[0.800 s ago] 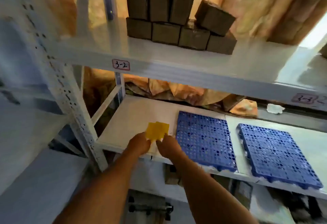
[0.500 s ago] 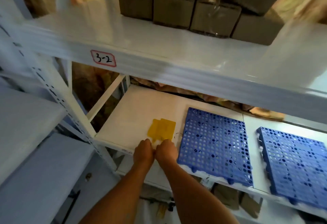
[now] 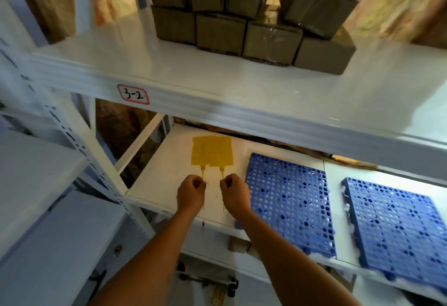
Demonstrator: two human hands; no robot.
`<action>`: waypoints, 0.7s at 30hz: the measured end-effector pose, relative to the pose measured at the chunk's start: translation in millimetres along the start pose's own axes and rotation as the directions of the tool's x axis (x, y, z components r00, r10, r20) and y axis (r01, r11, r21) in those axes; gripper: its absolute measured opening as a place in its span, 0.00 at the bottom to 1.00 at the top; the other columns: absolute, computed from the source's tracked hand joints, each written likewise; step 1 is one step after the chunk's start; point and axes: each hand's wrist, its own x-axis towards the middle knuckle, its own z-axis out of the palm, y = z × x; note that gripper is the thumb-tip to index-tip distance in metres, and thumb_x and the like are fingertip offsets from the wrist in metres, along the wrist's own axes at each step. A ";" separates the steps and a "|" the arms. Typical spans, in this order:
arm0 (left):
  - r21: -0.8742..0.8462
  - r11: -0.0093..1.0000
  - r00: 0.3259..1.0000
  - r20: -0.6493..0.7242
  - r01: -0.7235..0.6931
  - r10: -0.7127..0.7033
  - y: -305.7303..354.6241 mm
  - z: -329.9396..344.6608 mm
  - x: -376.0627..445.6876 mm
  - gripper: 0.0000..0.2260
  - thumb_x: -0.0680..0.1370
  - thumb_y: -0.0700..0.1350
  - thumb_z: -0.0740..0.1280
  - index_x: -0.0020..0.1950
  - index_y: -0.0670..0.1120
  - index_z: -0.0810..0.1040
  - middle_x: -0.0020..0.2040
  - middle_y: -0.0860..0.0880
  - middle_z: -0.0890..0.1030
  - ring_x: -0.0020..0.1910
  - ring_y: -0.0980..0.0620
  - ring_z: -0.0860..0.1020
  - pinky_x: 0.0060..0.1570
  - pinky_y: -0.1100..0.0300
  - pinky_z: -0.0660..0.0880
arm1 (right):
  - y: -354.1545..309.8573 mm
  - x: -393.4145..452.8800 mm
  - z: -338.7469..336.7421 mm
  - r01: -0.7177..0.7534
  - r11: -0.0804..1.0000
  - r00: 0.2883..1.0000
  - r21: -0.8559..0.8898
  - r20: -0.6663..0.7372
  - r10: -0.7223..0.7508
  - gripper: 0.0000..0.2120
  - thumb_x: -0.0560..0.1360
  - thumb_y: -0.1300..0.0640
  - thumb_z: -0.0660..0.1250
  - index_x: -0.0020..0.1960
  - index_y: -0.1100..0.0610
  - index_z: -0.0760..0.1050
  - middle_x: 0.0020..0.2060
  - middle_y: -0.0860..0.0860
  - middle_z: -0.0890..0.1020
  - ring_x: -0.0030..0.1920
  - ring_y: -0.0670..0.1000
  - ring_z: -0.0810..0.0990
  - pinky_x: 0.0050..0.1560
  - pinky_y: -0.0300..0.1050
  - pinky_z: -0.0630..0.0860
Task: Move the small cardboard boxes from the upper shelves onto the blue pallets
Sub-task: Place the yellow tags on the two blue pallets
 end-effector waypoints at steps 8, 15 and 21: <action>-0.176 0.979 0.991 0.071 -0.099 0.113 19.2 -1.5 -23.4 0.05 0.80 0.46 0.68 0.54 0.46 0.79 0.50 0.45 0.83 0.49 0.43 0.82 0.55 0.45 0.80 | 23.8 -30.9 -49.2 0.098 0.995 0.988 0.006 -0.117 -0.097 0.05 0.82 0.50 0.66 0.50 0.51 0.77 0.39 0.46 0.82 0.39 0.46 0.81 0.40 0.41 0.78; -0.211 0.971 0.981 0.130 -0.112 0.142 31.1 15.1 -48.7 0.02 0.79 0.42 0.69 0.52 0.45 0.79 0.48 0.45 0.82 0.48 0.43 0.82 0.53 0.43 0.81 | 41.4 -58.4 -69.4 0.079 0.995 0.981 0.052 -0.183 -0.069 0.04 0.82 0.52 0.67 0.48 0.48 0.76 0.37 0.45 0.82 0.37 0.43 0.81 0.36 0.34 0.72; -0.236 0.964 0.975 0.154 -0.121 0.160 42.7 34.2 -60.6 0.02 0.79 0.41 0.68 0.49 0.47 0.78 0.48 0.46 0.82 0.47 0.44 0.82 0.52 0.43 0.80 | 55.4 -65.4 -88.2 0.100 0.991 0.977 0.094 -0.198 -0.080 0.04 0.82 0.53 0.66 0.48 0.48 0.76 0.36 0.47 0.83 0.34 0.44 0.83 0.35 0.38 0.79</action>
